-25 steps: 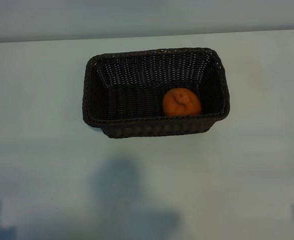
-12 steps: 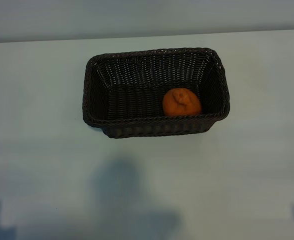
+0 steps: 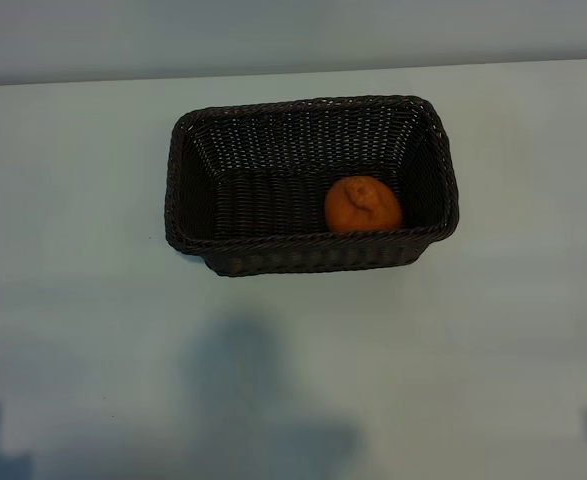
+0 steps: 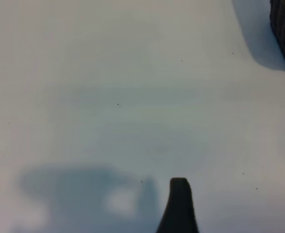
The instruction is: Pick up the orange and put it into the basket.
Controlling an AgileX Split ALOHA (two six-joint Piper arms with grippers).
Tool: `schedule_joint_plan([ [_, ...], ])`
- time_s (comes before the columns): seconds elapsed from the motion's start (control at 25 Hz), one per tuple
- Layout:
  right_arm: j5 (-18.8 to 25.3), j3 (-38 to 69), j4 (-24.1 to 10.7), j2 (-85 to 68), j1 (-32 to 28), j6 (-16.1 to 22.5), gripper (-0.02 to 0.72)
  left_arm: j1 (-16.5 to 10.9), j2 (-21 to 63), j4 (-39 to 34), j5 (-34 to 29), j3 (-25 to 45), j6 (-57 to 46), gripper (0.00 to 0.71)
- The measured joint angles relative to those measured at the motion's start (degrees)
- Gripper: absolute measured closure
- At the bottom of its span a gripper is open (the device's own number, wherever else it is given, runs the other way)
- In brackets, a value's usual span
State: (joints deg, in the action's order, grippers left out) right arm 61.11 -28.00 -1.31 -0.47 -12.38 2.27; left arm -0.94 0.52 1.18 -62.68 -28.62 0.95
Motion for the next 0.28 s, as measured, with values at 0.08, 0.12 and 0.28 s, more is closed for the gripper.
schedule_joint_plan([
  [0.08,0.0,0.0,0.0,0.0,0.0,0.0,0.166,0.0,0.0,0.0,0.0,0.0,0.0,0.118],
  [0.12,0.0,0.0,0.0,0.0,0.0,0.0,0.166,0.0,0.0,0.0,0.0,0.0,0.0,0.118],
  [0.28,0.0,0.0,0.0,0.0,0.0,0.0,0.171,0.0,0.0,0.0,0.0,0.0,0.0,0.118],
])
